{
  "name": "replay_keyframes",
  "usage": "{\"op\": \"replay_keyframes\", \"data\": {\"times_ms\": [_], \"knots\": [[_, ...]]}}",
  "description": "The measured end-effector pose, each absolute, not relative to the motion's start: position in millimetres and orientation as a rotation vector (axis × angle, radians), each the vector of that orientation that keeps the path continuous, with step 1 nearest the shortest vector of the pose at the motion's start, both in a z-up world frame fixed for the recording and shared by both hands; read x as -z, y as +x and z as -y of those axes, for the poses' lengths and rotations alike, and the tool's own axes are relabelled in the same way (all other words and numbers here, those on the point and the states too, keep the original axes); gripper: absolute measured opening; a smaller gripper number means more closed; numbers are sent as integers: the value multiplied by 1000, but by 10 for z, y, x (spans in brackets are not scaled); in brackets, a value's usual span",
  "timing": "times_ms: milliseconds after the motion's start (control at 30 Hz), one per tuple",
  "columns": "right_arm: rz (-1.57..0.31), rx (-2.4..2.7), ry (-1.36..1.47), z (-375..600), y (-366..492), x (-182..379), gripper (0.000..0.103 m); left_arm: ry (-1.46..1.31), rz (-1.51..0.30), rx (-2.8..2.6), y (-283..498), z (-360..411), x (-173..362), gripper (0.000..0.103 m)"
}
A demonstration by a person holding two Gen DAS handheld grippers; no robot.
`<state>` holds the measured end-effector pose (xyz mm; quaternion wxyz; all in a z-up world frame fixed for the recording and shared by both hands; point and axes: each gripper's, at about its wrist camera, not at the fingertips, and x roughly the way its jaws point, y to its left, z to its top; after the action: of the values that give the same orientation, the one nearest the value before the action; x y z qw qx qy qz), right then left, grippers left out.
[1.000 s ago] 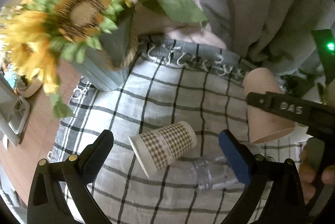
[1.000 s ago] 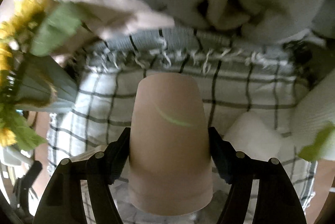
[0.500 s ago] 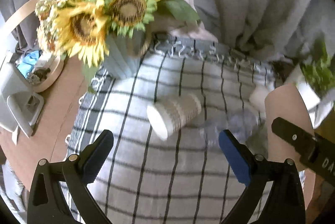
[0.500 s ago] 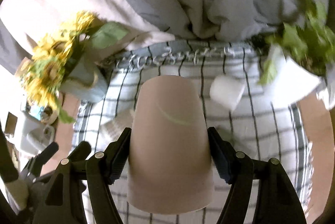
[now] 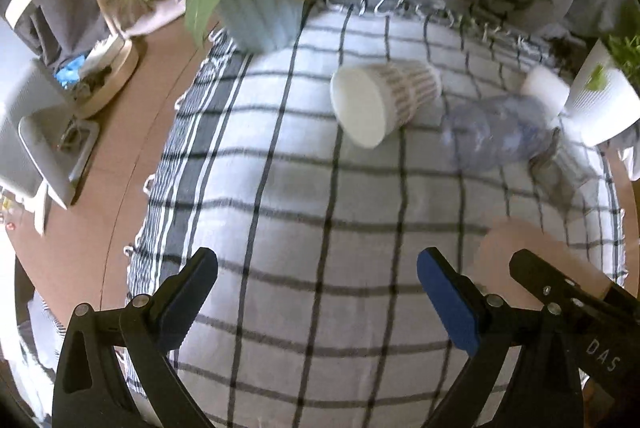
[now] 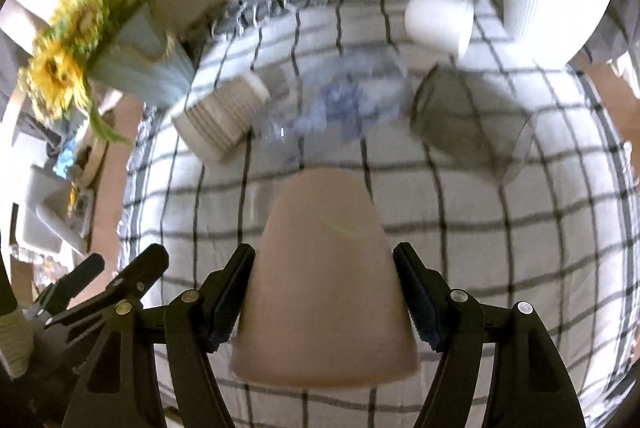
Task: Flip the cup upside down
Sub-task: 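Lift the pink cup off the cloth with the right tool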
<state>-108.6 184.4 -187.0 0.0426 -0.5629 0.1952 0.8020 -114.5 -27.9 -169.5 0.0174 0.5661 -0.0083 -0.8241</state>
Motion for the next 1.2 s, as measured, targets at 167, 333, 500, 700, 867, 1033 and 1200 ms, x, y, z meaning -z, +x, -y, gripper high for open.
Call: {"op": "replay_keyframes", "data": {"times_ms": [167, 333, 500, 700, 867, 1033, 1200], "knots": [[-589, -2471, -1720, -1718, -990, 2002, 68, 1789, 28, 2516, -1108, 351, 1820, 102], [-544, -2479, -1719, -1659, -941, 1993, 68, 1788, 13, 2514, -1082, 390, 1829, 102], [-545, -2442, -1765, -1610, -802, 2035, 67, 1772, 32, 2520, -1058, 380, 1818, 102], [-585, -2379, -1859, -1582, -704, 2149, 67, 1792, 28, 2518, -1008, 355, 1839, 102], [-607, -2374, -1864, -1571, -672, 2204, 66, 1793, 14, 2512, -977, 369, 1844, 102], [-605, -2371, -1868, -1560, -677, 2194, 66, 1780, 14, 2512, -939, 372, 1825, 102], [-613, -2365, -1872, -1575, -680, 2189, 67, 1761, 18, 2525, -918, 377, 1750, 102]]}}
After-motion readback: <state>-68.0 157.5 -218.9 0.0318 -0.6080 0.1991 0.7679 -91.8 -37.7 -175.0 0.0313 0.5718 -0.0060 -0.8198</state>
